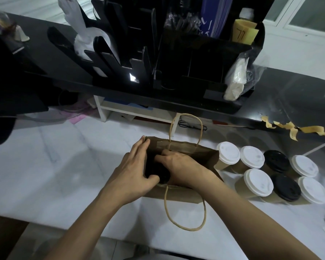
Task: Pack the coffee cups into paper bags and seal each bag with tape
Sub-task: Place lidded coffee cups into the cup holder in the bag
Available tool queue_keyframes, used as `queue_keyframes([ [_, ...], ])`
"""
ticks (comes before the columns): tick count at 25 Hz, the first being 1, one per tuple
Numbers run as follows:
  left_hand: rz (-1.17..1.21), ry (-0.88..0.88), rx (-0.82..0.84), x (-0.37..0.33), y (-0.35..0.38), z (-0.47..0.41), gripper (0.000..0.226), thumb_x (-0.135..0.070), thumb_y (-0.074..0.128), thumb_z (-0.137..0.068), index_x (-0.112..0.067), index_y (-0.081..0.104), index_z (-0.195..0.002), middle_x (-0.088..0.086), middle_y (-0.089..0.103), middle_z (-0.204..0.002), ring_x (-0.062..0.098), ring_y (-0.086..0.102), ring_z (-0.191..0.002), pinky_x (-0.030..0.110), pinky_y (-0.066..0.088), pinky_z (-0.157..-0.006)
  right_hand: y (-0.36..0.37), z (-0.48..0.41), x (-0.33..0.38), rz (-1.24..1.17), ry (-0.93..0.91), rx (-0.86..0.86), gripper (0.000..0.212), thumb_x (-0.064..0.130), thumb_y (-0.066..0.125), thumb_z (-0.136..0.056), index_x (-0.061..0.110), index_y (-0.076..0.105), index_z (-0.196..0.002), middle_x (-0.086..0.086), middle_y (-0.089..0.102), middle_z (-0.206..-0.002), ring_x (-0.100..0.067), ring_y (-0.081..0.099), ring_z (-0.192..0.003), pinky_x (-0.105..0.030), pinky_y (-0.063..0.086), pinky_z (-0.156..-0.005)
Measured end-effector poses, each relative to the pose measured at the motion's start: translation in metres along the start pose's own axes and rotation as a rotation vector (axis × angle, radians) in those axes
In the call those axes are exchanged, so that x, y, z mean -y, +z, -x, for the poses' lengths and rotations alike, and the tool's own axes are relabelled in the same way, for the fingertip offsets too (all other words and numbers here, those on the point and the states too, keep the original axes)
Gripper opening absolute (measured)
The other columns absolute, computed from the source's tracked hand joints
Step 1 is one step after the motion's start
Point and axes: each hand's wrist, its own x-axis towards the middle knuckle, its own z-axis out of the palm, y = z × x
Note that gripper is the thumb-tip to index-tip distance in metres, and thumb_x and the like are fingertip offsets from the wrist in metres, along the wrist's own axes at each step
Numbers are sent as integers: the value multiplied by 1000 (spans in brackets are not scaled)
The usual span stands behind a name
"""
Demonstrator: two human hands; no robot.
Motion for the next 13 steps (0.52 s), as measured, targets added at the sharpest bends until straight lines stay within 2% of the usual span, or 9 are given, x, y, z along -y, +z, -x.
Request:
queue_keyframes([
  [8, -3, 14, -17, 2, -1, -1, 102, -47, 53, -69, -36, 4, -158, -27, -7, -163, 10, 18, -149, 35, 37, -112, 3, -3, 5, -170, -94, -51, 54, 29, 78, -83, 23, 59, -133, -4, 57, -127, -24, 61, -112, -42, 54, -93],
  [13, -10, 14, -20, 3, 0, 1, 102, -49, 52, -69, -35, 4, -158, -28, -8, -162, 9, 18, -149, 36, 38, -112, 7, -9, 8, -158, -64, -41, 57, 28, 76, -86, 22, 54, -138, -5, 54, -130, -26, 58, -117, -42, 51, -97],
])
